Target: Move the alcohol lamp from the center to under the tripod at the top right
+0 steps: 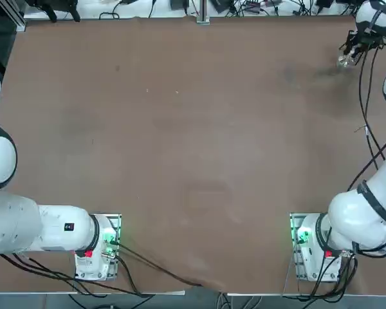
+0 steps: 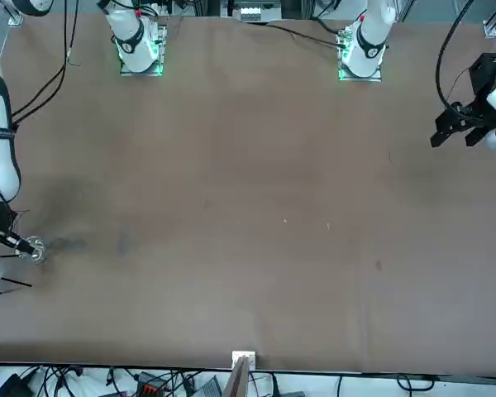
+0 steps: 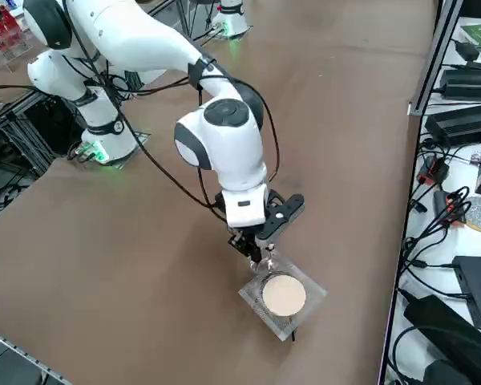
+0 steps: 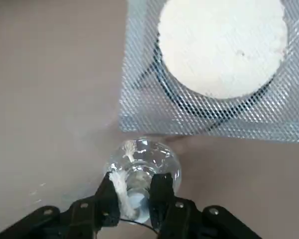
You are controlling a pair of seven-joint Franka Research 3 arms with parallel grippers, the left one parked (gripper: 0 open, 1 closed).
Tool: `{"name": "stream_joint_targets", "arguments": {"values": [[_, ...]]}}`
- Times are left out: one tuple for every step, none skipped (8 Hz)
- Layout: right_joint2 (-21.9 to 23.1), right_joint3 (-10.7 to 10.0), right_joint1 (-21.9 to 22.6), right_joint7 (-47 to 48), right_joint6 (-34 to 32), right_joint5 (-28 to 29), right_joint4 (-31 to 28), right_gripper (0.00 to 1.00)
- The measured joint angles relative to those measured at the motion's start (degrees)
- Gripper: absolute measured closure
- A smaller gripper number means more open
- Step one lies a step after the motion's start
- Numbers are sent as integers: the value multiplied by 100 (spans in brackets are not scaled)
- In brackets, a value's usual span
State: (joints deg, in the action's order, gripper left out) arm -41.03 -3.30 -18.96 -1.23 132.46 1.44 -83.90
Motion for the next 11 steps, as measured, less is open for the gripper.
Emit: {"name": "stream_joint_targets", "arguments": {"values": [[-54, 0, -12, 17, 0, 0, 10, 70], [-80, 0, -17, 31, 0, 0, 32, 70], [-91, 1, -39, 45, -3, 0, 48, 67], [-110, 0, -71, 47, -1, -1, 82, 59], [-123, 0, -91, 47, -1, -2, 123, 55], [-123, 3, -89, 47, -2, -3, 166, 40], [-110, 14, -67, 47, -62, -5, 232, 23], [-29, 29, -26, 47, -369, -6, 301, 3], [146, 46, 49, 47, -886, -6, 336, 0], [358, 58, 159, 61, -1388, -6, 314, 4], [531, 63, 264, 101, -1666, -5, 193, 4]]}}
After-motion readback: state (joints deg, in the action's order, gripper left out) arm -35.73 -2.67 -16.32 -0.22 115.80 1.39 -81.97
